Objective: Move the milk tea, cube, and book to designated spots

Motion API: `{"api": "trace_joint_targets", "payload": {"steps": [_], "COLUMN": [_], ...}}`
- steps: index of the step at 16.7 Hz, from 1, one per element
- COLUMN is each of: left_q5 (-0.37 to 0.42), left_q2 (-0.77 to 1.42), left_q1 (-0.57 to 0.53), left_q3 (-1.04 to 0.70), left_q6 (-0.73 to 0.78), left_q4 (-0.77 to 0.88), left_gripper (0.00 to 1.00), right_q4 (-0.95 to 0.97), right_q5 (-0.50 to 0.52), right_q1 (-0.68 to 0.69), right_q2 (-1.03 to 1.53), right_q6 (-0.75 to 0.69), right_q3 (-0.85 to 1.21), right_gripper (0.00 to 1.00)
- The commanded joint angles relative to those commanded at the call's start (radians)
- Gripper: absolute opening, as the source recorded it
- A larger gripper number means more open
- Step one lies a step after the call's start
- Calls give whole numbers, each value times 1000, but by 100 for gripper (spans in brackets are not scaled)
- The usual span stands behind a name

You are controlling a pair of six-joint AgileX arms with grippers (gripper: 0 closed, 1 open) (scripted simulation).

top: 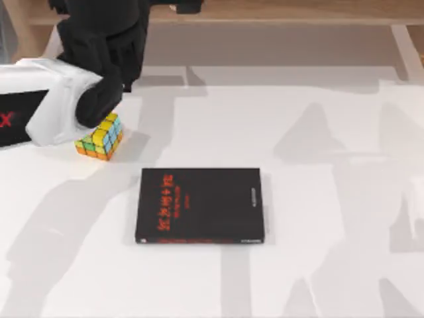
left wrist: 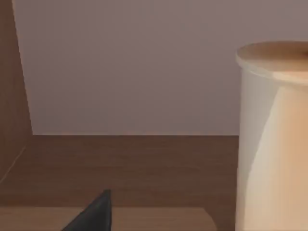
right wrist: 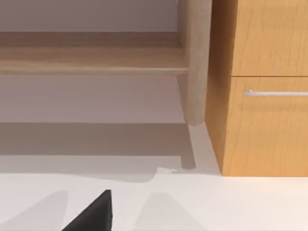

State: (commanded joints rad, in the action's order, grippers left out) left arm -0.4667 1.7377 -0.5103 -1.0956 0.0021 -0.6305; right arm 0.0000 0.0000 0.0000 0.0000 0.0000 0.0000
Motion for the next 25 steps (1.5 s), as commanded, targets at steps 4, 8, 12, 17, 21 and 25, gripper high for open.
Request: {"api": "trace_joint_targets", "payload": {"steps": [4,8,12,17,21,25], "left_q5": [-57,-68,-65,-36,0,18], "left_q2": [200,238,238,334,439,484], "left_q1": [-61,-73,-68,-42,-7,10], "left_q3": [-135,-163,-161,-309,-477,-550], "left_q6": [3,4,4,3,2,1], "left_q4": [-79,-96,-93,-44,18,48], "left_gripper": [100,100,100,100,100,100], "right_q4": [0,0,0,0,0,0], "right_q5": [0,0,0,0,0,0], "right_q1": [0,0,0,0,0,0], "right_q2": [0,0,0,0,0,0], "right_q6": [0,0,0,0,0,0], "right_q3": [0,0,0,0,0,0], "right_gripper": [100,100,100,100,100,100]}}
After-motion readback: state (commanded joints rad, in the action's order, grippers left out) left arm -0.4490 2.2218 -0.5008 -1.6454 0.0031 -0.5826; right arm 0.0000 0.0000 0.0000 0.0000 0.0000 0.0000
